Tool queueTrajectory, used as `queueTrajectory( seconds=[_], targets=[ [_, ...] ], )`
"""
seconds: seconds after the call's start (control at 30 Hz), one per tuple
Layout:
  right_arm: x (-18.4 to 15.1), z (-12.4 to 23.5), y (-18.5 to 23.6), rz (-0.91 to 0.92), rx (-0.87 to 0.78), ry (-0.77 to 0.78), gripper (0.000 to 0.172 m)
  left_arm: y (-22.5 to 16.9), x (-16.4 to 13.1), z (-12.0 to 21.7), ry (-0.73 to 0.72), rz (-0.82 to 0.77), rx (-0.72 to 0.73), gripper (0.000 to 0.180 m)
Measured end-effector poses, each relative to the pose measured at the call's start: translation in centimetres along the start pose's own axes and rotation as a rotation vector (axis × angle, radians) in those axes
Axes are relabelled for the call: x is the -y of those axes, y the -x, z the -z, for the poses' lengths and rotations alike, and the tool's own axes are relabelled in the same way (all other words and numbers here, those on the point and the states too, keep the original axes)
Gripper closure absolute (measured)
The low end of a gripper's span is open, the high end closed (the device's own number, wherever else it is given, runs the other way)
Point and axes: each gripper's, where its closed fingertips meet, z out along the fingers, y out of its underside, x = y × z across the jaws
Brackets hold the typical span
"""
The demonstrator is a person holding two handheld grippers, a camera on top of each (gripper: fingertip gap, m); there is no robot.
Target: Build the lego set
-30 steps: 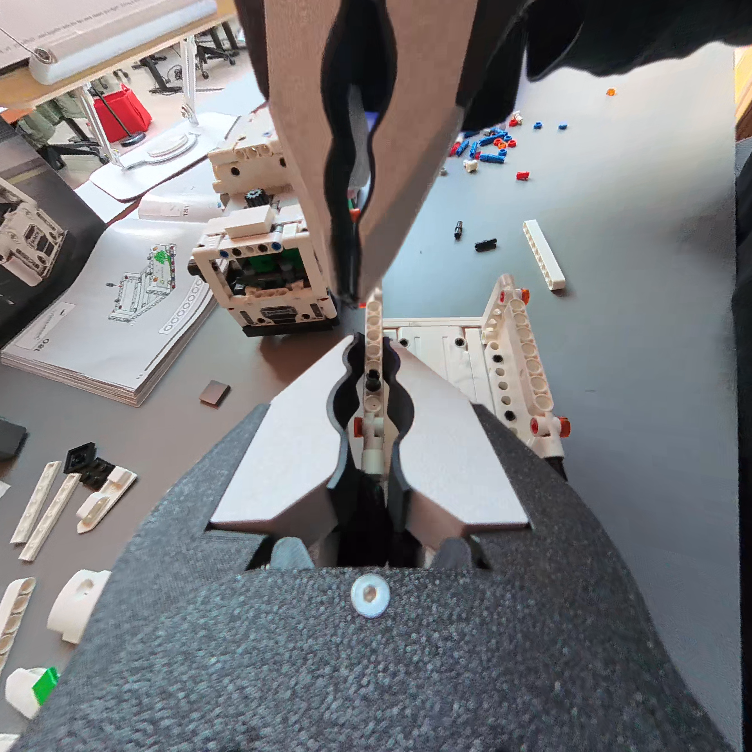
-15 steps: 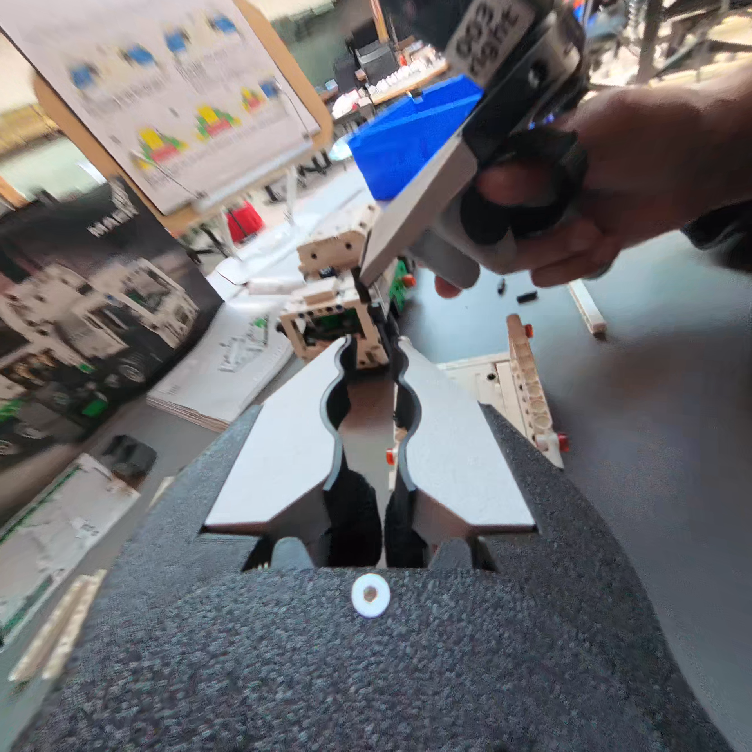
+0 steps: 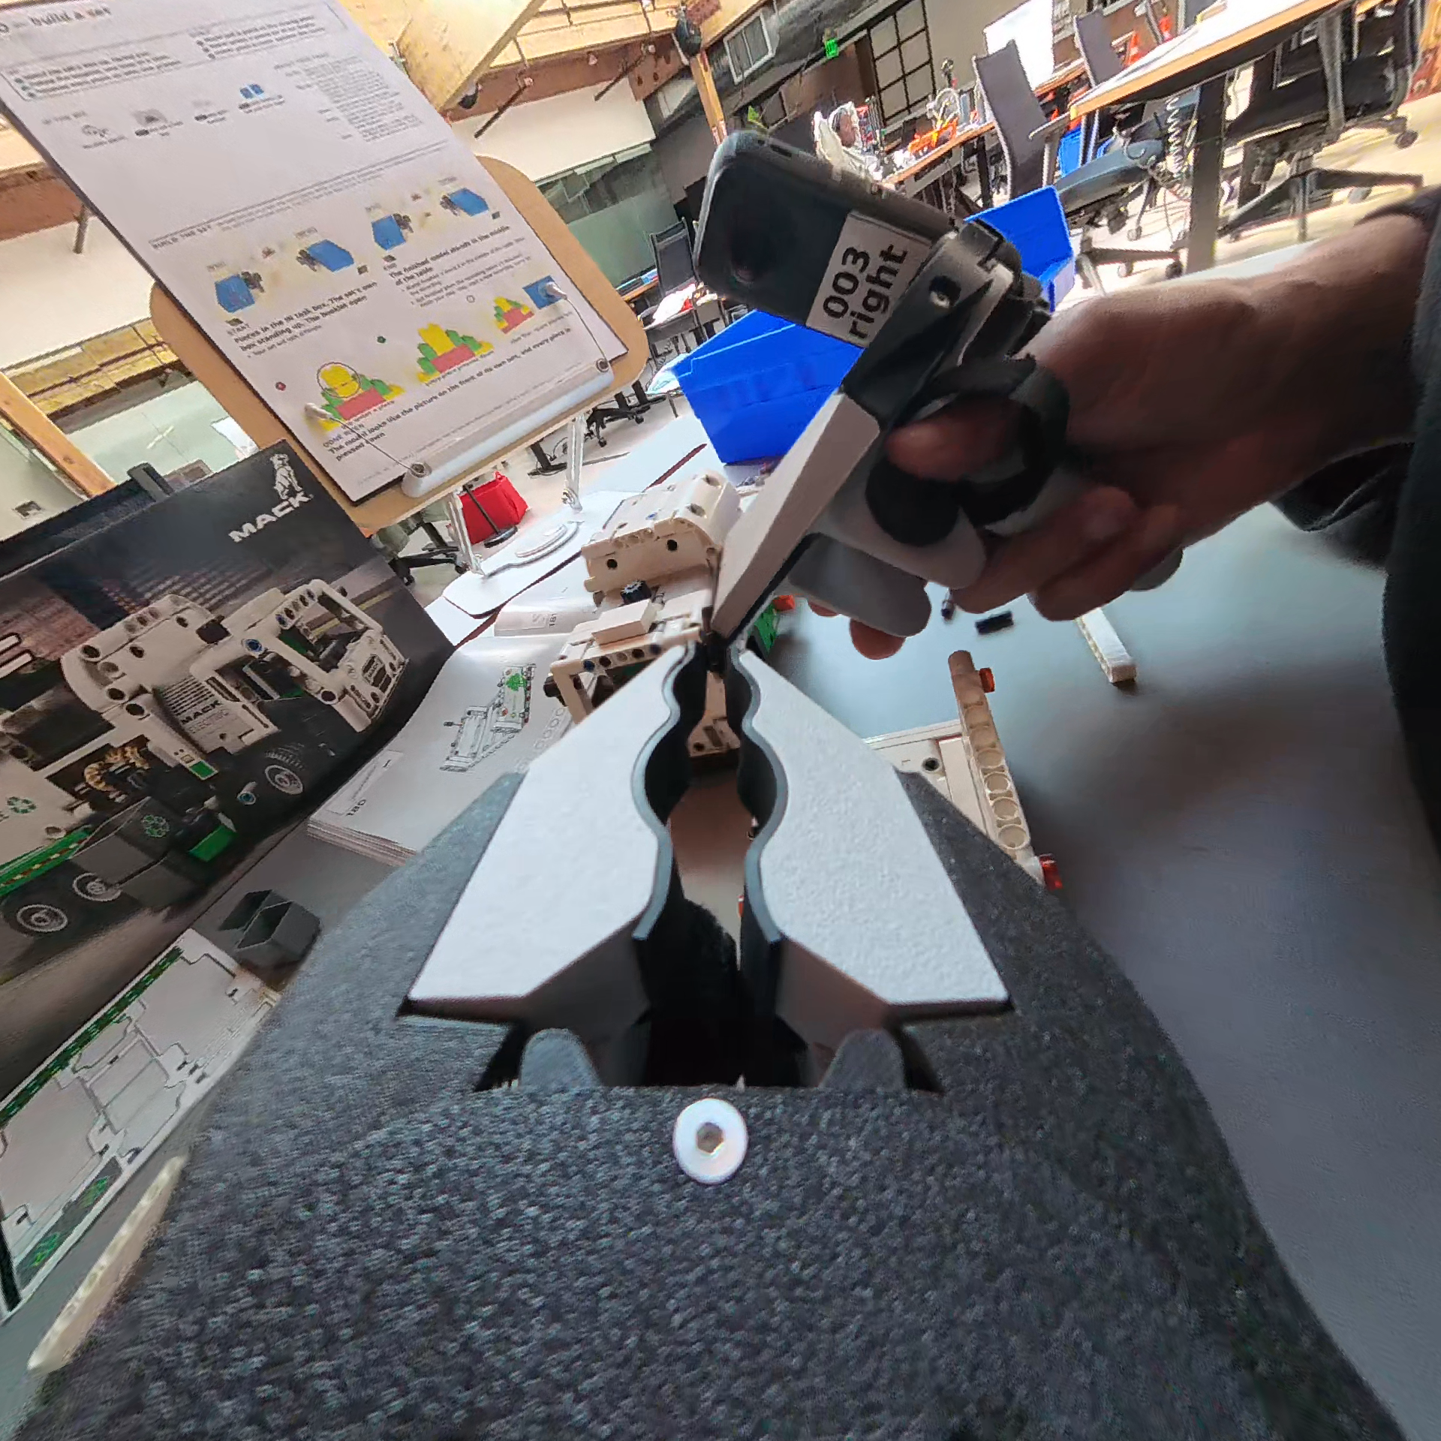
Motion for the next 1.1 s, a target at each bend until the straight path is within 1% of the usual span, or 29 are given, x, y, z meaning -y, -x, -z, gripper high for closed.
queueTrajectory(
  seconds=[0.07, 0.3, 0.5, 0.6, 0.7, 0.73, 0.8, 0.87, 0.93, 1.0, 1.1],
  targets=[
    [-0.3, 0.2, -0.1, -0.014, 0.005, 0.037, 0.168, -0.3, -0.2, 0.0, 0.007, -0.004, -0.020, 0.178],
    [-0.8, 0.5, -0.1, -0.019, -0.005, 0.086, 0.165, -0.8, -0.5, -0.2, 0.027, -0.057, -0.032, 0.178],
    [-1.8, 0.5, -1.0, 0.007, -0.085, 0.181, 0.168, -1.2, -1.4, -0.4, 0.075, -0.193, -0.017, 0.178],
    [-2.2, 0.6, -1.3, 0.007, -0.114, 0.230, 0.168, -1.5, -1.8, -0.5, 0.097, -0.286, -0.010, 0.178],
    [-2.5, 0.8, -1.4, -0.021, -0.124, 0.261, 0.169, -1.7, -2.0, -0.6, 0.105, -0.314, -0.008, 0.178],
    [-2.5, 0.8, -1.4, -0.024, -0.124, 0.267, 0.169, -1.7, -1.9, -0.6, 0.103, -0.292, -0.010, 0.178],
    [-2.5, 0.8, -1.3, 0.013, -0.137, 0.279, 0.169, -1.7, -2.0, -0.4, 0.106, -0.188, -0.041, 0.176],
    [-2.6, 1.0, -1.9, 0.114, -0.206, 0.327, 0.169, -1.5, -2.4, 0.0, 0.125, -0.067, -0.086, 0.166],
    [-2.4, 1.6, -2.5, 0.301, -0.285, 0.410, 0.169, -1.7, -2.6, 0.4, 0.133, 0.070, -0.173, 0.154],
    [-2.3, 2.0, -3.1, 0.486, -0.354, 0.518, 0.169, -1.9, -3.3, 0.5, 0.175, 0.180, -0.241, 0.151],
    [-2.5, 2.1, -3.4, 0.729, -0.369, 0.706, 0.169, -1.9, -5.0, -0.3, 0.268, 0.231, -0.274, 0.151]
  ],
)
